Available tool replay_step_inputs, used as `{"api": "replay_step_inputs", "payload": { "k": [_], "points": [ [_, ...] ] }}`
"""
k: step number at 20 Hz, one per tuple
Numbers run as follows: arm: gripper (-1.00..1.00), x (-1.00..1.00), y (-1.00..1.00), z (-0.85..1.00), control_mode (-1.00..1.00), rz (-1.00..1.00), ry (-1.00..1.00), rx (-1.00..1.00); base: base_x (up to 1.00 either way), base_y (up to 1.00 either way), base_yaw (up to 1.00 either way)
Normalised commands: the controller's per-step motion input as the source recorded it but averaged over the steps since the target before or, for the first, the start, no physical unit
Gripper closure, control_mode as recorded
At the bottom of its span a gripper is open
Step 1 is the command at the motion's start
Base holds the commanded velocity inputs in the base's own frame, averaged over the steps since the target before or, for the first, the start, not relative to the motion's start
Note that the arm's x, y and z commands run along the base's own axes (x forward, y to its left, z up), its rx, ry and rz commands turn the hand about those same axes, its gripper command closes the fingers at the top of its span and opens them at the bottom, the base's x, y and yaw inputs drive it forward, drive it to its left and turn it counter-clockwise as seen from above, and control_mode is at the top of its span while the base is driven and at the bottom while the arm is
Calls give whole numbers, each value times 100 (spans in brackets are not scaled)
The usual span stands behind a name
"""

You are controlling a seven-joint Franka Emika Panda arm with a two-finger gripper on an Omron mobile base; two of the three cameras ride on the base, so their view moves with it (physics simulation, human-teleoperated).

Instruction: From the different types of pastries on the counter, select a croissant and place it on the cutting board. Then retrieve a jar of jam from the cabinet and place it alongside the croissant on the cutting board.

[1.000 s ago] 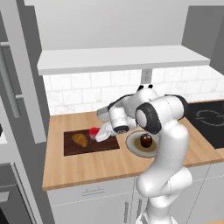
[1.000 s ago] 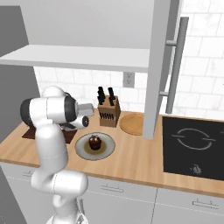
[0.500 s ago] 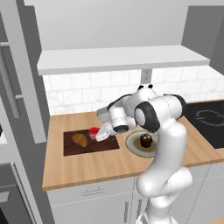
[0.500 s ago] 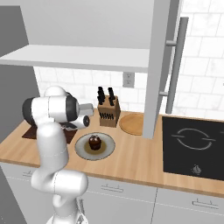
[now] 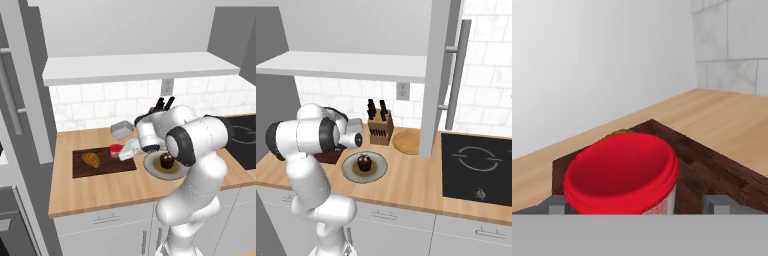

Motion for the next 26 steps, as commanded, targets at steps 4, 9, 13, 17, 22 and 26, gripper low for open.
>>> {"api": "replay_step_inputs", "payload": {
  "k": [4, 9, 13, 17, 22, 26],
  "points": [
    [-100, -61, -34, 68, -100, -11, 8, 2, 0, 0, 0],
    [-100, -60, -17, 85, -100, -11, 12, 1, 0, 0, 0],
    [-100, -70, -17, 91, -100, -10, 14, 2, 0, 0, 0],
    [-100, -91, -38, 54, -100, -9, 4, 2, 0, 0, 0],
    [-100, -100, -63, 56, -100, -11, 0, 10, 0, 0, 0],
    [-100, -100, -59, 72, -100, -12, 0, 14, 0, 0, 0]
  ]
}}
